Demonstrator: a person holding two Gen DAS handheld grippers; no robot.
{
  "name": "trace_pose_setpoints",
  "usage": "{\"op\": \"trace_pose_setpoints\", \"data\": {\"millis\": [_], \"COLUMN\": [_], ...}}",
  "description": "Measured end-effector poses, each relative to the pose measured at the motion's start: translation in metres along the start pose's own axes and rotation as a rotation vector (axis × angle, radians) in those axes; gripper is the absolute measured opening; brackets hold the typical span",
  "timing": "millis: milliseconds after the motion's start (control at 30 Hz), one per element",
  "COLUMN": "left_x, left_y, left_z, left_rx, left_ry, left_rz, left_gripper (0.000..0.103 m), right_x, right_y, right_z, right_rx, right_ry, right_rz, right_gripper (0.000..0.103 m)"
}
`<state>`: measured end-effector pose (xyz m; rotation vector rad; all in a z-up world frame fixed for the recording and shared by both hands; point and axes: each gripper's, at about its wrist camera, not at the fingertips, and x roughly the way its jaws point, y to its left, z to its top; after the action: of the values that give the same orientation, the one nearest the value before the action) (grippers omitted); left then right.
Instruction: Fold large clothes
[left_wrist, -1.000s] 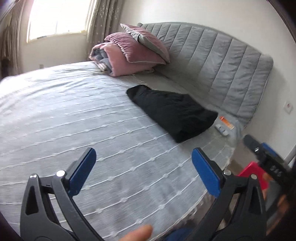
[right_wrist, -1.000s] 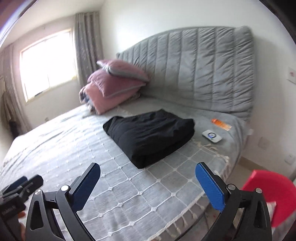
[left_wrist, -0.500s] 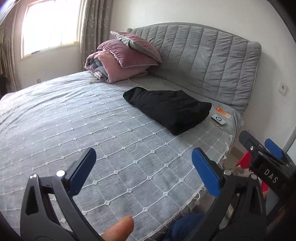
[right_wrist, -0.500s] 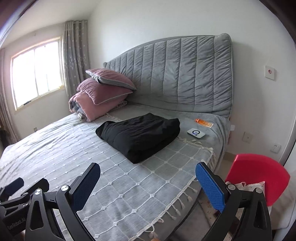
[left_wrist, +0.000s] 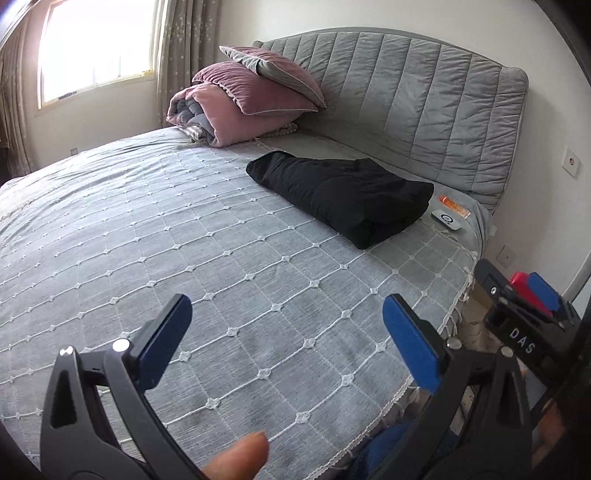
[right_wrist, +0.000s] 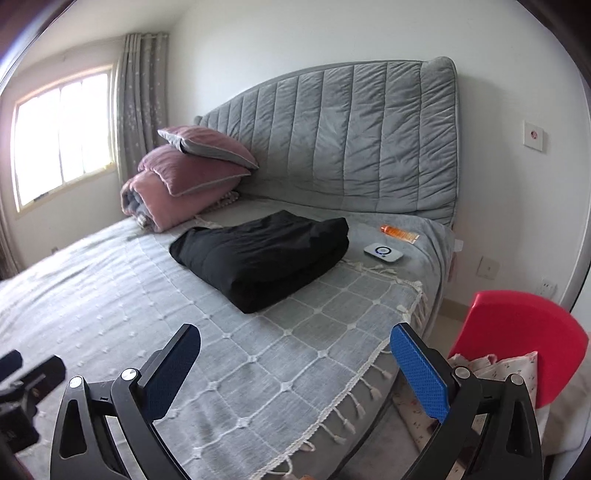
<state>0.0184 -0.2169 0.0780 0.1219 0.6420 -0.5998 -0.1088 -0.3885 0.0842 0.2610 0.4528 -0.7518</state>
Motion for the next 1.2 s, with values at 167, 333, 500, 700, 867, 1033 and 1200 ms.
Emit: {"op": "trace_pose_setpoints", "data": {"millis": [167, 333, 500, 700, 867, 1033, 1200], "left_x": [0.005, 0.004, 0.004, -0.001, -0.002, 0.0, 0.0], "left_y": [-0.003, -0.003, -0.013, -0.022, -0.024, -0.026, -0.028], "left_z": [-0.001, 0.002, 0.001, 0.002, 0.003, 0.003, 0.003], "left_rx": [0.0, -0.021, 0.005, 0.026, 0.026, 0.023, 0.028], "left_ry": [-0.002, -0.026, -0.035, -0.057, -0.062, -0.056, -0.055], "left_rz": [-0.017, -0.078, -0.088, -0.111, -0.129, -0.135, -0.142], "left_gripper": [0.103, 0.103, 0.103, 0.103, 0.103, 0.103, 0.103], "right_x": [0.004, 0.004, 0.002, 0.003, 0.005, 0.006, 0.006], "right_y": [0.001, -0.002, -0.005, -0.006, -0.008, -0.008, -0.009], "right_z": [-0.004, -0.002, -0.001, -0.001, -0.002, -0.002, -0.003], "right_rx": [0.004, 0.006, 0.0, -0.001, 0.002, 0.001, 0.005], "right_ry": [0.005, 0.006, -0.004, -0.007, -0.005, -0.004, 0.006], "right_rz": [-0.002, -0.024, -0.045, -0.057, -0.071, -0.071, -0.075], "right_gripper": [0.103, 0.103, 0.103, 0.103, 0.103, 0.103, 0.103]}}
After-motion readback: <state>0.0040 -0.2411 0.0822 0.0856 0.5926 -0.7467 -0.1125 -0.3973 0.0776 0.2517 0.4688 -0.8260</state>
